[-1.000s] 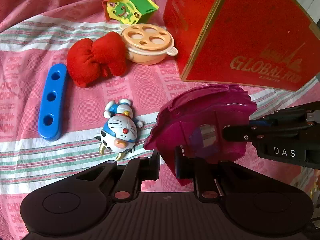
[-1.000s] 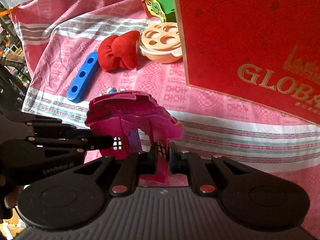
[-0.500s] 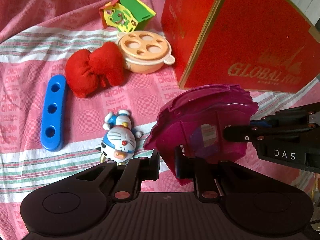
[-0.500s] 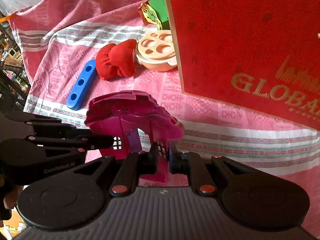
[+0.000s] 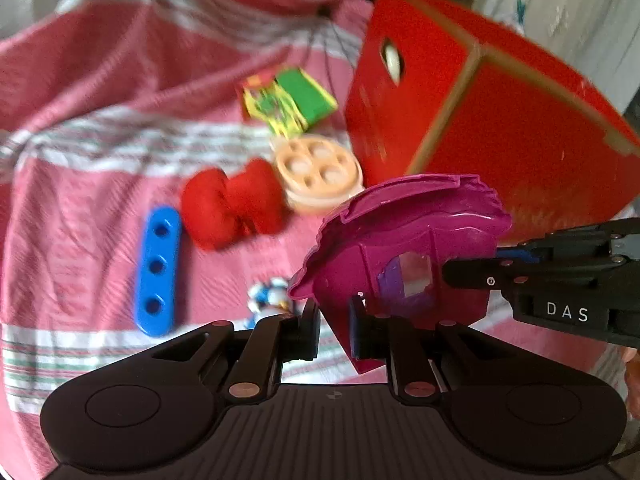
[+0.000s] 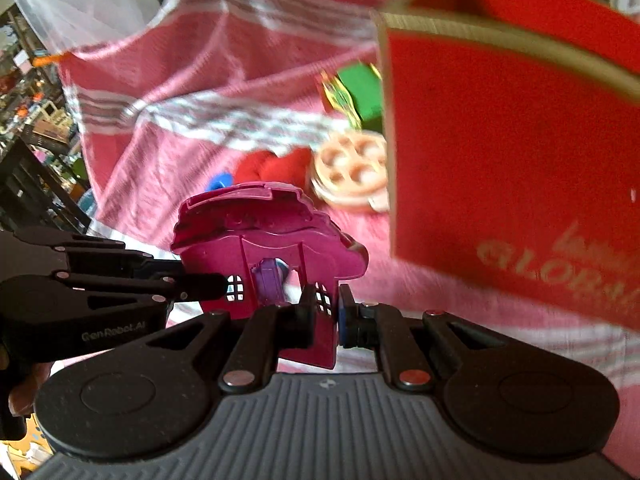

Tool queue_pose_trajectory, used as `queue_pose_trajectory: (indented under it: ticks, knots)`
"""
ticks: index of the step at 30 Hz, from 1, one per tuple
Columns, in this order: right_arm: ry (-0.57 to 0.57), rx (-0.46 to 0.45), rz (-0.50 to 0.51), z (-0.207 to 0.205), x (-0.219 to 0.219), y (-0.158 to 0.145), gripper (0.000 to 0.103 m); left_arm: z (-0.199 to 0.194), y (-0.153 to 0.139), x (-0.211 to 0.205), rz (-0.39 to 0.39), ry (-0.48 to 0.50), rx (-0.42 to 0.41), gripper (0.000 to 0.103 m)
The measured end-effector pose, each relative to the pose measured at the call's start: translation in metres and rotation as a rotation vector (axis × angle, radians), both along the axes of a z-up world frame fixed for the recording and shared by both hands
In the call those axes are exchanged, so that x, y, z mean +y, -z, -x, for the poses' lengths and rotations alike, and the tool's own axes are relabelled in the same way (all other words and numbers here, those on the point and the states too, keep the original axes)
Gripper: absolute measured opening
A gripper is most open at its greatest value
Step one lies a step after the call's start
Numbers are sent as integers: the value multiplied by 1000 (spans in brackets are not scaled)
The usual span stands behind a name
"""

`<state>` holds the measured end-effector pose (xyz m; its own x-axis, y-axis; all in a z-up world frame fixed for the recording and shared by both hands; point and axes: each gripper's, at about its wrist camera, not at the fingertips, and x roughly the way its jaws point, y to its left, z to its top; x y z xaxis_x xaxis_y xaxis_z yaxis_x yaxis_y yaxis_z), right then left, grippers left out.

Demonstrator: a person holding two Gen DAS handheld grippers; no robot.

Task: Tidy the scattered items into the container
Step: 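Carry the magenta house into the red box and open the left gripper while the right gripper follows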

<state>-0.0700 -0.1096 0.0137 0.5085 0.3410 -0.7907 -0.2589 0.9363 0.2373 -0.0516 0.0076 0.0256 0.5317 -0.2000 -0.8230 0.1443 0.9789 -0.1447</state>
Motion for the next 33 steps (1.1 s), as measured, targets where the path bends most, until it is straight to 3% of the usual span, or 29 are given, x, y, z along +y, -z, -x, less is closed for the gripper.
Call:
queue_pose_trajectory:
  ticks: [9,15,23,28,29,30,31,32,33]
  knots:
    - [-27,-198,-72,-13,-6,-63,12,-10,-86,1,-48,-42,-217,16]
    - [23,-317,-48,-23,-42,-104,13,-45,-131,-42,-85,39,-329,24]
    - [196,-403,42,-35,-135,-137,14,-116,-145,-137,-55,206,-320,22]
    - [269,-380,73,-46,-177,-130,17,-136,-132,-188,-70,271,-303,23]
    - [282,-369,71,-48,-183,-126,25,-141,-127,-196,-65,289,-290,23]
    - [295,-359,68,-52,-188,-122,35,-142,-123,-202,-59,304,-278,30]
    - [312,-349,71,-55,-193,-118,69,-146,-117,-208,-61,319,-261,39]
    - [339,-339,84,-57,-197,-114,96,-148,-113,-214,-73,330,-249,58]
    - [363,-346,99,-58,-200,-110,98,-148,-108,-217,-100,326,-249,71]
